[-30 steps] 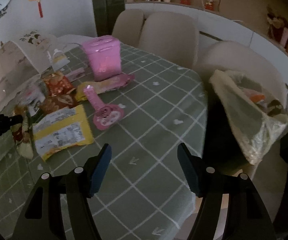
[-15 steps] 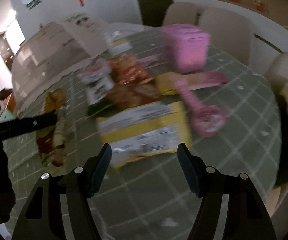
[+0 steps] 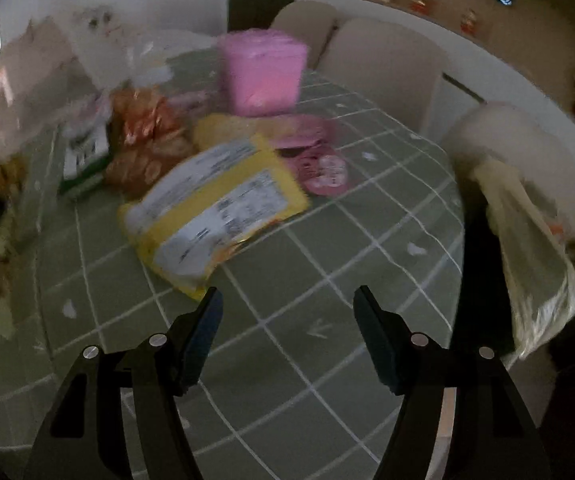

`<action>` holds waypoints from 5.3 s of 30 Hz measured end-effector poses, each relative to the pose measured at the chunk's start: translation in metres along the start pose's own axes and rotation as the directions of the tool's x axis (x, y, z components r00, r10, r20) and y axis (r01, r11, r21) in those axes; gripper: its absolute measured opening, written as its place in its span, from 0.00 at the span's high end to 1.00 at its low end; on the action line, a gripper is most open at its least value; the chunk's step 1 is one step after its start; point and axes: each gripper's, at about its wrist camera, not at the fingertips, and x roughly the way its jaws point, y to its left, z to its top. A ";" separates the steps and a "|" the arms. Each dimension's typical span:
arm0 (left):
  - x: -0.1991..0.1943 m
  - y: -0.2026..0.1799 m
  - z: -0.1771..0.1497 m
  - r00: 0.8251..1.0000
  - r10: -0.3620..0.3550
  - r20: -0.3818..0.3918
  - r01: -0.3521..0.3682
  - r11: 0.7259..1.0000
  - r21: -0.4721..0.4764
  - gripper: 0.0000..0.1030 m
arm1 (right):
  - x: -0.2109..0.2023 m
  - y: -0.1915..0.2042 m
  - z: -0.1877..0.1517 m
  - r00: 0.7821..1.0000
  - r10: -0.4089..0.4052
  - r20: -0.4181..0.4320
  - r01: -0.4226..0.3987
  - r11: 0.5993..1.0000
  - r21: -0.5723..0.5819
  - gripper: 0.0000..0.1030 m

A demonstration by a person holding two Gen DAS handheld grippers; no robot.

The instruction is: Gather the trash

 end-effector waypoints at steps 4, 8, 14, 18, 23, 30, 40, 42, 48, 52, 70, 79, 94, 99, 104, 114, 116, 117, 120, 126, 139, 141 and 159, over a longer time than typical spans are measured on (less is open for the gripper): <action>0.006 -0.004 -0.003 1.000 -0.015 -0.010 0.015 1.000 0.006 0.83 | -0.021 -0.020 0.006 0.988 0.137 0.079 -0.150 0.965 0.214 0.38; 0.009 -0.008 -0.002 1.000 -0.018 -0.015 0.019 1.000 0.017 0.83 | -0.004 -0.021 0.029 0.969 0.226 0.102 -0.248 0.867 0.433 0.38; 0.004 -0.007 0.000 1.000 -0.020 0.001 0.020 1.000 0.013 0.83 | 0.030 0.015 0.053 0.989 0.135 0.063 -0.148 0.933 0.327 0.38; 0.003 -0.002 0.001 1.000 -0.015 0.000 0.015 1.000 0.004 0.83 | 0.056 0.022 0.055 0.997 0.082 -0.007 -0.077 0.960 0.269 0.38; 0.003 0.001 0.002 1.000 -0.009 -0.004 0.009 1.000 -0.003 0.83 | 0.058 0.001 0.047 0.988 0.144 -0.063 -0.121 0.952 0.281 0.50; 0.001 -0.013 0.001 1.000 -0.024 -0.005 0.024 0.999 0.023 0.83 | 0.013 -0.019 0.027 0.978 0.209 -0.025 -0.199 0.955 0.218 0.78; -0.032 -0.071 0.002 0.994 -0.085 0.063 0.075 0.987 0.139 0.83 | -0.070 -0.027 0.025 0.973 0.201 0.116 -0.214 0.970 0.112 0.79; -0.036 -0.084 0.003 0.993 -0.095 0.075 0.081 0.982 0.172 0.83 | -0.078 -0.031 0.023 0.974 0.188 0.128 -0.203 0.973 0.108 0.79; -0.046 -0.124 0.012 0.985 -0.126 0.120 0.092 0.963 0.254 0.83 | -0.106 -0.055 0.019 0.975 0.144 0.169 -0.161 0.983 0.090 0.79; -0.048 -0.165 0.024 0.974 -0.166 0.153 0.111 0.942 0.316 0.83 | -0.124 -0.082 0.019 0.971 0.117 0.206 -0.140 0.985 0.101 0.79; 0.049 -0.394 0.043 0.924 -0.378 0.047 0.315 0.827 0.466 0.83 | -0.179 -0.295 -0.025 0.945 -0.144 0.293 0.042 0.944 0.326 0.79; 0.140 -0.460 0.029 0.943 -0.332 0.028 0.275 0.822 0.499 0.83 | -0.163 -0.361 -0.052 0.937 -0.190 0.292 0.079 0.932 0.354 0.79; 0.232 -0.476 0.015 0.972 -0.221 -0.085 0.235 0.857 0.459 0.54 | -0.121 -0.415 -0.032 0.947 -0.103 0.304 -0.015 0.932 0.362 0.79; 0.225 -0.460 0.023 0.969 -0.227 -0.098 0.247 0.881 0.404 0.51 | -0.098 -0.413 -0.018 0.958 -0.050 0.282 -0.053 0.936 0.348 0.79; 0.196 -0.431 0.027 0.985 -0.169 -0.044 0.173 0.911 0.373 0.51 | -0.071 -0.396 0.006 0.968 0.033 0.248 -0.111 0.945 0.306 0.79; 0.131 -0.359 0.028 0.996 -0.083 0.045 0.066 0.953 0.297 0.51 | 0.043 -0.332 0.067 0.990 0.139 0.024 -0.141 0.964 0.224 0.79; 0.118 -0.342 0.028 0.996 -0.062 0.063 0.043 0.960 0.277 0.51 | 0.074 -0.335 0.065 0.987 0.132 -0.093 -0.104 0.961 0.256 0.79; 0.113 -0.335 0.028 0.996 -0.052 0.072 0.031 0.962 0.270 0.51 | 0.080 -0.338 0.062 0.984 0.128 -0.121 -0.091 0.957 0.275 0.79; 0.102 -0.318 0.028 0.996 -0.030 0.089 0.007 0.968 0.250 0.51 | 0.085 -0.343 0.061 0.981 0.092 -0.173 -0.038 0.955 0.293 0.79; 0.095 -0.283 0.024 0.997 -0.015 0.074 0.002 0.984 0.176 0.51 | 0.081 -0.339 0.057 0.979 0.077 -0.190 -0.011 0.946 0.325 0.71; 0.073 -0.249 0.003 0.997 -0.052 0.056 0.042 0.984 0.172 0.51 | -0.009 -0.312 0.026 0.999 0.008 0.032 -0.019 0.938 0.346 0.52; 0.064 -0.237 0.000 0.997 -0.043 0.068 0.032 0.986 0.165 0.51 | -0.024 -0.305 0.021 0.997 0.009 0.082 -0.037 0.937 0.347 0.50; 0.014 -0.017 0.068 0.973 0.127 0.193 -0.112 0.990 -0.090 0.51 | -0.062 -0.155 0.029 0.978 0.094 0.186 -0.133 0.968 0.213 0.44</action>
